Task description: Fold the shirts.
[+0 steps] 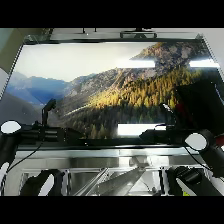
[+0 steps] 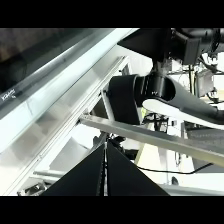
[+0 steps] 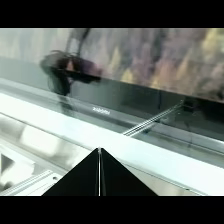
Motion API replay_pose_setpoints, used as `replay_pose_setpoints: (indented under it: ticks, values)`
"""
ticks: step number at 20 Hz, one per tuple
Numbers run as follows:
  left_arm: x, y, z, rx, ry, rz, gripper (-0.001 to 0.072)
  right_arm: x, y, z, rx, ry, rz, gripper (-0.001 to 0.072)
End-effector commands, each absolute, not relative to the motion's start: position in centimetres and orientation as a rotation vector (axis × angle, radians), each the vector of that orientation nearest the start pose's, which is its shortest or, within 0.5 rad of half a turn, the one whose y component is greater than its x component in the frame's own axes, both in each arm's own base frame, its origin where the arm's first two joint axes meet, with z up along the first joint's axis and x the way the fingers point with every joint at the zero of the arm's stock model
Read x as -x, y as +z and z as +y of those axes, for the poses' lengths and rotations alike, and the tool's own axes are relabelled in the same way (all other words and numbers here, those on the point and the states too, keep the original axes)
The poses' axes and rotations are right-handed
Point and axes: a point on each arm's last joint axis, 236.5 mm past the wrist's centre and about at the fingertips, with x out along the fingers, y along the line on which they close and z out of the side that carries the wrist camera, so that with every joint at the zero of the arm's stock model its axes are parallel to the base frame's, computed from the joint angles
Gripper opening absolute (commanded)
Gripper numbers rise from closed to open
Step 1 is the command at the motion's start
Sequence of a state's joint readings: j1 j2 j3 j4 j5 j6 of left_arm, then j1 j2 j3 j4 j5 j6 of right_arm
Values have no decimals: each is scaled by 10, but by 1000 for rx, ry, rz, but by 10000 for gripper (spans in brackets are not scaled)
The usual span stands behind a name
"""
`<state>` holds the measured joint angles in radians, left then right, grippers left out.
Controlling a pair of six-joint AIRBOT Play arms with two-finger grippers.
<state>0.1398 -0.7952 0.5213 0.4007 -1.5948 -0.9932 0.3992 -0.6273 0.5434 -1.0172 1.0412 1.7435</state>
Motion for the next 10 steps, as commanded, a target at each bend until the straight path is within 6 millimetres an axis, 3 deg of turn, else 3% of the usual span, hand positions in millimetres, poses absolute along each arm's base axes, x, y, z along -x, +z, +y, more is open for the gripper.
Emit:
replay_pose_setpoints:
  ticks: [1,10]
  values:
    - [-164,82,-197,696,-1076,1166,18,-184,21,203,-462,531,1264,16]
    - [-166,99,-196,598,-1041,1011,18,-184,20,203,-462,530,1268,16]
